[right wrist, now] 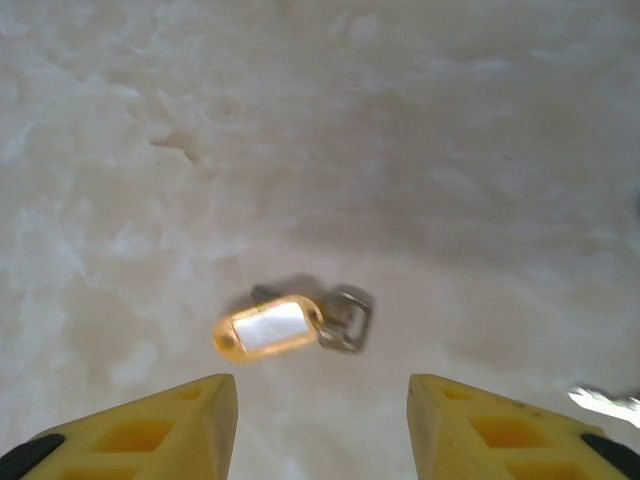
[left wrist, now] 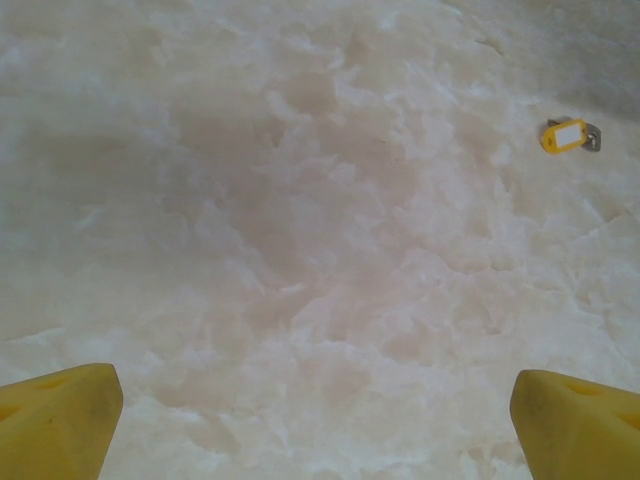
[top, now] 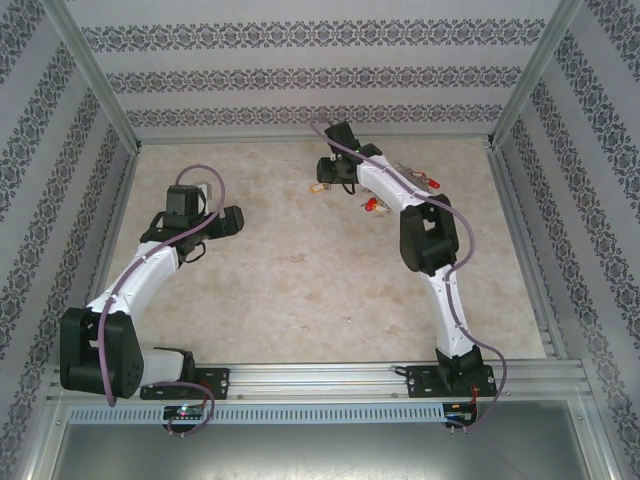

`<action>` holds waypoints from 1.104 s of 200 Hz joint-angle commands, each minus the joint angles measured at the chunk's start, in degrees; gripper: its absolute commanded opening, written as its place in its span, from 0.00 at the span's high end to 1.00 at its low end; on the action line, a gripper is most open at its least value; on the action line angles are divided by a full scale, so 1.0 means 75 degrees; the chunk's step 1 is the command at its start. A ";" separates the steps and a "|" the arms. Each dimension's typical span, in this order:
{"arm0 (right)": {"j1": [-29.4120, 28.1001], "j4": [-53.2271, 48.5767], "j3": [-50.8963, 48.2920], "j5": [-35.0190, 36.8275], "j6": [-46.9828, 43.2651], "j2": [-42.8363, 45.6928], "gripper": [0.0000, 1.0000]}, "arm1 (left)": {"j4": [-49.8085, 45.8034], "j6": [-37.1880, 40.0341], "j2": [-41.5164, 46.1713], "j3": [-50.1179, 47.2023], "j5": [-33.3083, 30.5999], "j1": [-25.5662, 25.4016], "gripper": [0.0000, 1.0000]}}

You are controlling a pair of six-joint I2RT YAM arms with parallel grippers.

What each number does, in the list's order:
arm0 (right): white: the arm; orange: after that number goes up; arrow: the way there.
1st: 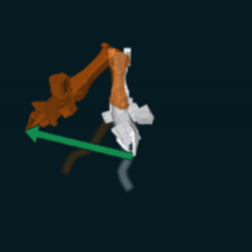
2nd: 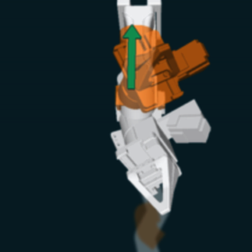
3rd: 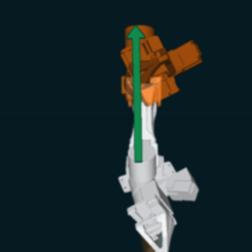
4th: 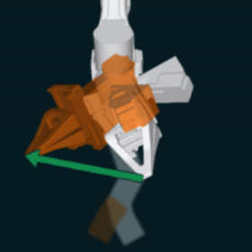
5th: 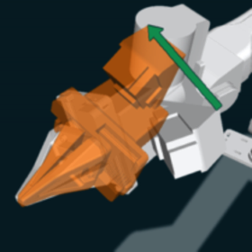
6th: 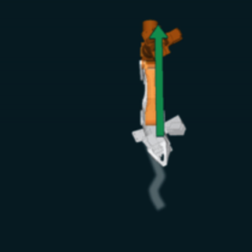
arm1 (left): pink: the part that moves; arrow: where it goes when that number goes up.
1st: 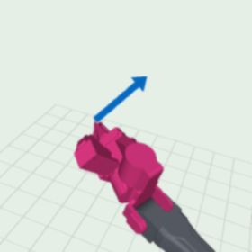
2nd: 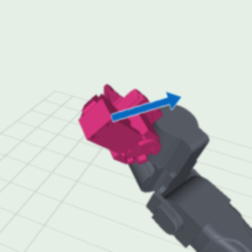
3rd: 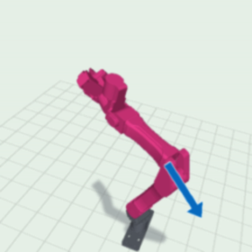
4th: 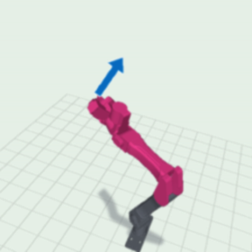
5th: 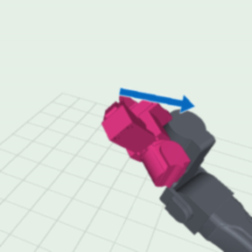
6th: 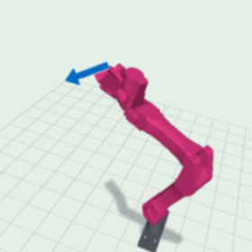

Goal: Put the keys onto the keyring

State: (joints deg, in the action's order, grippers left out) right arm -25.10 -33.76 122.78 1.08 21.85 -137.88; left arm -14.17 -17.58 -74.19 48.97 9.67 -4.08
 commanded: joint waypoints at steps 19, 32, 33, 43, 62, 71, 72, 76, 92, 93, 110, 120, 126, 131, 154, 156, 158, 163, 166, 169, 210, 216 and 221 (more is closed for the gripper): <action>-0.0352 -0.0948 0.1817 0.0659 0.0228 -0.1288 0.51 | -0.0094 0.0042 0.0064 0.0012 -0.0204 -0.0136 0.00; -0.0431 -0.1137 0.2313 0.0945 0.0216 -0.1613 0.49 | -0.0091 0.0011 0.0011 0.0024 -0.0165 -0.0159 0.00; -0.0435 -0.1136 0.2334 0.0963 0.0216 -0.1628 0.49 | -0.0091 0.0006 0.0007 0.0023 -0.0165 -0.0159 0.00; -0.0461 -0.1101 0.2487 0.0957 0.0197 -0.1788 0.48 | -0.0080 -0.0017 -0.0031 0.0032 -0.0113 -0.0168 0.00; -0.0456 -0.1063 0.2563 0.0914 0.0178 -0.1960 0.49 | -0.0056 -0.0046 -0.0083 0.0042 -0.0071 -0.0195 0.00; -0.0418 -0.1224 0.2680 0.0784 0.0215 -0.2028 0.49 | -0.0078 -0.0045 -0.0103 0.0045 -0.0071 -0.0204 0.00; -0.0410 -0.1238 0.2676 0.0759 0.0216 -0.2035 0.49 | -0.0072 -0.0046 -0.0104 0.0045 -0.0071 -0.0205 0.00; -0.0398 -0.1257 0.2667 0.0683 0.0211 -0.2041 0.49 | -0.0078 -0.0045 -0.0104 0.0045 -0.0069 -0.0206 0.00; -0.0365 -0.1469 0.2585 0.0338 0.0183 -0.2030 0.49 | -0.0085 -0.0049 -0.0115 0.0050 -0.0079 -0.0210 0.01; -0.0366 -0.1478 0.2576 0.0314 0.0176 -0.2024 0.49 | -0.0082 -0.0053 -0.0115 0.0047 -0.0081 -0.0214 0.00; -0.0356 -0.1724 0.2461 -0.0084 0.0066 -0.2012 0.50 | -0.0092 -0.0049 -0.0149 0.0076 -0.0082 -0.0218 0.01; -0.0356 -0.1872 0.2344 -0.0282 -0.0022 -0.1989 0.51 | -0.0083 -0.0048 -0.0184 0.0086 -0.0074 -0.0217 0.01; -0.0345 -0.1946 0.2253 -0.0378 -0.0067 -0.1967 0.52 | -0.0090 -0.0060 -0.0199 0.0098 -0.0071 -0.0212 0.00; -0.0345 -0.1986 0.2162 -0.0436 -0.0112 -0.1940 0.52 | -0.0091 -0.0069 -0.0230 0.0098 -0.0055 -0.0209 0.00; -0.0333 -0.2062 0.1736 -0.0779 -0.0326 -0.1739 0.53 | -0.0099 -0.0089 -0.0279 0.0119 -0.0016 -0.0215 0.00; -0.0333 -0.2079 0.1720 -0.0801 -0.0347 -0.1723 0.53 | -0.0093 -0.0086 -0.0279 0.0125 -0.0016 -0.0217 0.00; -0.0333 -0.2098 0.1699 -0.0824 -0.0364 -0.1710 0.53 | -0.0097 -0.0091 -0.0279 0.0120 -0.0022 -0.0218 0.00; -0.0333 -0.2152 0.1642 -0.0855 -0.0414 -0.1653 0.53 | -0.0100 -0.0087 -0.0279 0.0119 -0.0023 -0.0218 0.00; -0.0333 -0.2186 0.1606 -0.0878 -0.0435 -0.1619 0.54 | -0.0114 -0.0082 -0.0271 0.0116 -0.0024 -0.0223 0.00; -0.0333 -0.2206 0.1565 -0.0898 -0.0459 -0.1574 0.54 | -0.0115 -0.0083 -0.0272 0.0123 -0.0024 -0.0222 0.01; -0.0292 -0.1457 0.0893 -0.0812 -0.0436 -0.0607 0.54 | -0.0044 -0.0095 -0.0290 0.0100 0.0022 -0.0235 0.00; -0.0258 -0.1271 0.0923 -0.0737 -0.0260 -0.0558 0.53 | -0.0050 -0.0093 -0.0309 0.0100 0.0029 -0.0235 0.00; -0.0224 -0.1116 0.0979 -0.0663 -0.0072 -0.0531 0.53 | -0.0034 -0.0111 -0.0328 0.0105 0.0032 -0.0240 0.00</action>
State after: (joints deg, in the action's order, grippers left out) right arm -27.24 -44.62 130.58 -3.99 18.96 -146.50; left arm -14.17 -17.61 -76.09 48.97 9.06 -5.26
